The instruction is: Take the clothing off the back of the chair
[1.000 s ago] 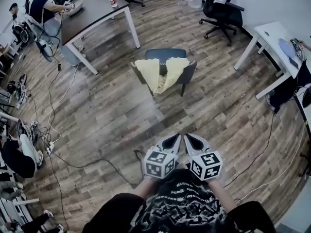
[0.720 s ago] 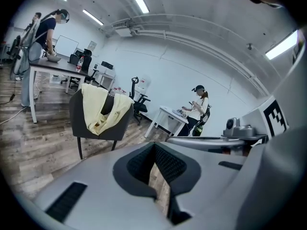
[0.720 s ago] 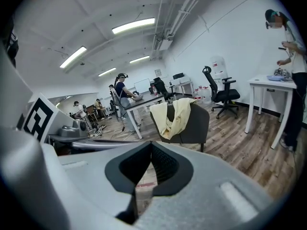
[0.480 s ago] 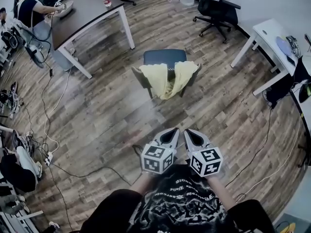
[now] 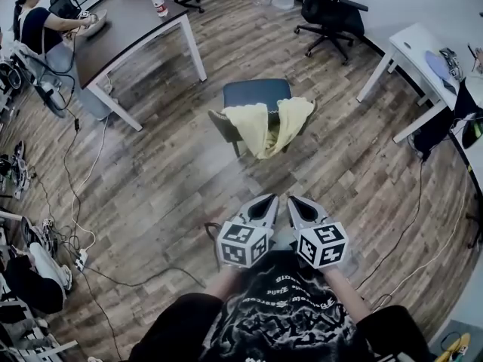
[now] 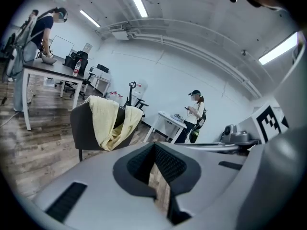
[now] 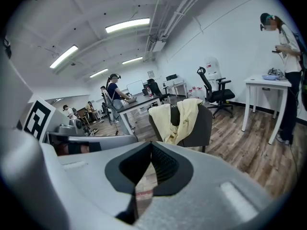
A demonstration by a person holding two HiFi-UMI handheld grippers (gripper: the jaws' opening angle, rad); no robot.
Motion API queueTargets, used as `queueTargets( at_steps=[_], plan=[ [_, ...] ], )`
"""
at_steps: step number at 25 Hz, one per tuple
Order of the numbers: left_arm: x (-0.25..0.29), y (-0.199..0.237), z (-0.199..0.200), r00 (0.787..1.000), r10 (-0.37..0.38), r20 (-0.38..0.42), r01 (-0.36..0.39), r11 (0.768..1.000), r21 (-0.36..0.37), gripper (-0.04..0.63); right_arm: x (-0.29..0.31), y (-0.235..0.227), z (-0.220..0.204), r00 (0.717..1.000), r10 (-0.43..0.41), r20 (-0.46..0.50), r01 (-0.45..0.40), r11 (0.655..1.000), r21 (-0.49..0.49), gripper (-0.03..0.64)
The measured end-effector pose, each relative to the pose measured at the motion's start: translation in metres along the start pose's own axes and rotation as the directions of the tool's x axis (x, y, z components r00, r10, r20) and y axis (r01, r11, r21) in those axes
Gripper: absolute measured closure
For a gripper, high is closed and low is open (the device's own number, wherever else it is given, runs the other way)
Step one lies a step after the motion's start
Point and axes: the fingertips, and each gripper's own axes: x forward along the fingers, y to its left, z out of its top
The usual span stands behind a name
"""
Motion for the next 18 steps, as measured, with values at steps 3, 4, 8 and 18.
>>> queueTargets(
  at_steps=[3,4,8,18],
  plan=[
    [-0.002,0.010,0.002,1.000,0.013,-0.003,-0.014,1.000,-0.022,0.586,0.006,0.000,-0.002,1.000,0.000,-0.017,0.001,1.000,0.029,0.614],
    [-0.002,0.013,0.002,1.000,0.025,-0.009,-0.026,0.999,-0.024,0.586,0.008,-0.001,-0.002,1.000,0.001,-0.017,0.000,0.999,0.036,0.614],
    [-0.003,0.028,0.008,0.997,0.078,0.003,-0.078,0.996,-0.030,0.586,0.018,-0.004,0.005,1.000,0.005,-0.019,-0.005,1.000,0.024,0.614],
    [0.016,0.052,0.021,0.991,0.130,-0.016,-0.131,0.987,-0.095,0.584,0.048,-0.019,0.027,0.999,0.006,-0.036,-0.005,1.000,0.002,0.614]
  ],
)
